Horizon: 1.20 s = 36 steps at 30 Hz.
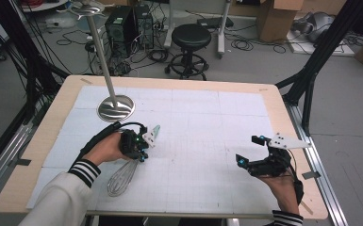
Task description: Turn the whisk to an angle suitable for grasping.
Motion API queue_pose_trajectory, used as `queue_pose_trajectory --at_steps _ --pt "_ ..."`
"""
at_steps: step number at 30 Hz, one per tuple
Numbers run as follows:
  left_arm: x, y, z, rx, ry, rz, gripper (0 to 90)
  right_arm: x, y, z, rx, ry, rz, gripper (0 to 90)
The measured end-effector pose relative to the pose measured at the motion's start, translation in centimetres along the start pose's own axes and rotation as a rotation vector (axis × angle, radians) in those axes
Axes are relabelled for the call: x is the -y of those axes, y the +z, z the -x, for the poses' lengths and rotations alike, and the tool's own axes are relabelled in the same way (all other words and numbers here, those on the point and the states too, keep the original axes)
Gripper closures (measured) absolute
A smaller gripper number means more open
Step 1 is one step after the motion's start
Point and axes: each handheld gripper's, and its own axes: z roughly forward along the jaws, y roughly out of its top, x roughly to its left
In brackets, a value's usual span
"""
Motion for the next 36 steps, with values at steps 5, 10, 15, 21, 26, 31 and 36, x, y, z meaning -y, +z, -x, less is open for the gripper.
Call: queue_pose_trajectory --at_steps 5,10,15,21,26,31,36 --pt "0.5 -0.3 -0.2 -0.011 -0.022 -0.005 89.9 0.0 0.0 0.0 -0.002 0.005 0.001 0.5" --pt "1.0 -0.7 -0.4 -0.022 -0.033 -0.007 89.9 0.0 -0.1 0.0 -0.005 0.006 0.001 0.5" --pt "1.2 -1.0 -0.4 -0.025 -0.044 -0.004 89.9 0.0 0.0 0.0 -0.004 0.002 -0.002 0.5" --pt "1.3 -1.2 -0.4 -0.025 -0.049 0.004 89.9 0.0 0.1 0.0 -0.005 0.002 -0.003 0.5" --pt "1.4 -1.4 -0.5 -0.028 -0.056 0.010 89.9 0.0 0.0 0.0 -0.006 0.003 -0.004 0.5" --pt "1.5 -1.6 -0.6 -0.035 -0.061 0.011 89.9 0.1 0.0 0.0 -0.004 0.010 -0.005 0.5" --pt "1.7 -1.7 -0.7 -0.043 -0.072 0.022 89.8 0.1 -0.1 0.0 -0.005 0.008 -0.005 0.5"
